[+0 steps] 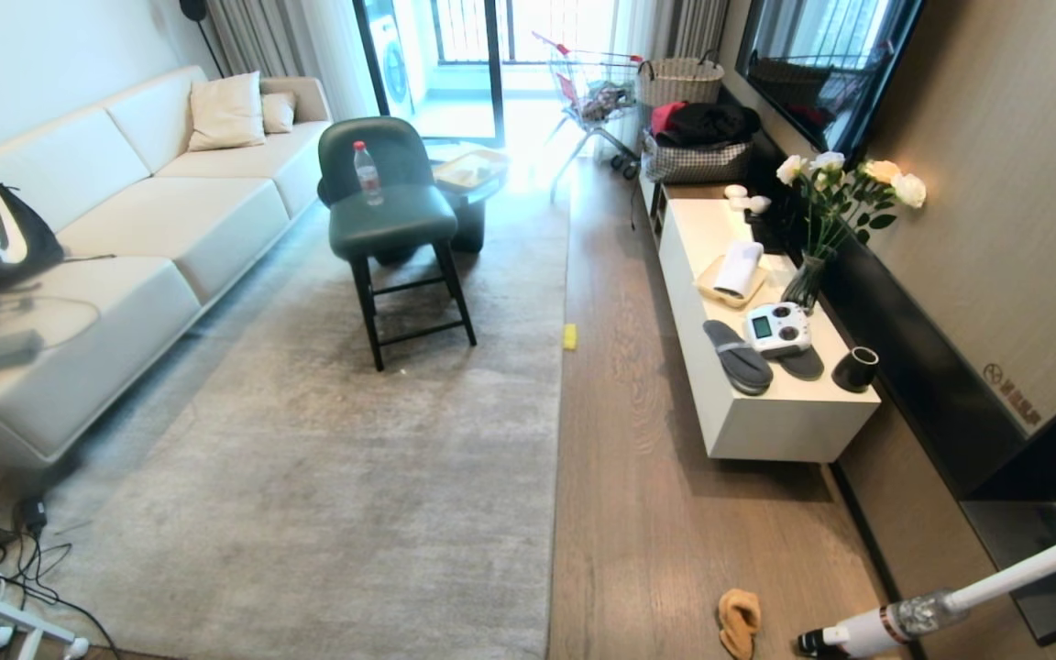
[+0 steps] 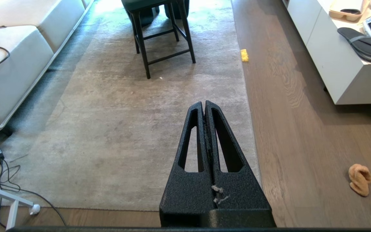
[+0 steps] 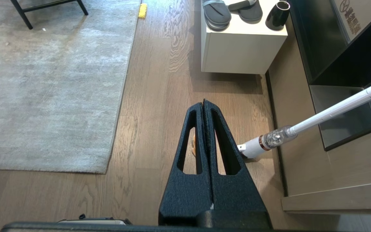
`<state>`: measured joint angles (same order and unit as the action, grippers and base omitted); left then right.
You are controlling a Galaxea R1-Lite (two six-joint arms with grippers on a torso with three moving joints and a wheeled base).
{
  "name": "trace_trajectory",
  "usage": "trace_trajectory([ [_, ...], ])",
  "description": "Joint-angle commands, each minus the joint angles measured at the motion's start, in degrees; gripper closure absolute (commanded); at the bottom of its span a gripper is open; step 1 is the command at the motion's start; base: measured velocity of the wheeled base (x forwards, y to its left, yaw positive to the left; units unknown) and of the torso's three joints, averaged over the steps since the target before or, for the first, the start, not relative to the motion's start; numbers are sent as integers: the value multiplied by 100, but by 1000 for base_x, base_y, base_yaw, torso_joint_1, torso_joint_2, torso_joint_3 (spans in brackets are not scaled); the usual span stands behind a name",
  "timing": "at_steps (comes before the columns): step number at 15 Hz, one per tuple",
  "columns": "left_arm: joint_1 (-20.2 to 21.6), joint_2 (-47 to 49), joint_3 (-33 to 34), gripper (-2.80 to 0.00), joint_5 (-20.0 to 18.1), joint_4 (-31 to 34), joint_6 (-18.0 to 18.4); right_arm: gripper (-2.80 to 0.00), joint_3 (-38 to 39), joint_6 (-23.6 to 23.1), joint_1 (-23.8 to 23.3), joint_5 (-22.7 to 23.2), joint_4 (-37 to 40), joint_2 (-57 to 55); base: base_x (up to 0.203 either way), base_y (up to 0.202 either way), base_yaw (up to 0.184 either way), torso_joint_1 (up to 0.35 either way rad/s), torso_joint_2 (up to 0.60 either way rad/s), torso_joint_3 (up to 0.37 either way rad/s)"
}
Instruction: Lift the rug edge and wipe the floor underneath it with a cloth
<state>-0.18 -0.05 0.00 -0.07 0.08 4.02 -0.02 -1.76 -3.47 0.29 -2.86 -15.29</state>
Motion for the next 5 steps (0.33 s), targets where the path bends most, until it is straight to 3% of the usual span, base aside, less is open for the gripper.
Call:
trace_trajectory([
  [1,1,5,0,0,-1,1,2,0,2,24,-13,-27,-12,-9,0,0,0,0,0,0],
  [5,1,5,0,0,-1,1,2,0,2,88,-13,-29,-21,-9,0,0,0,0,0,0],
])
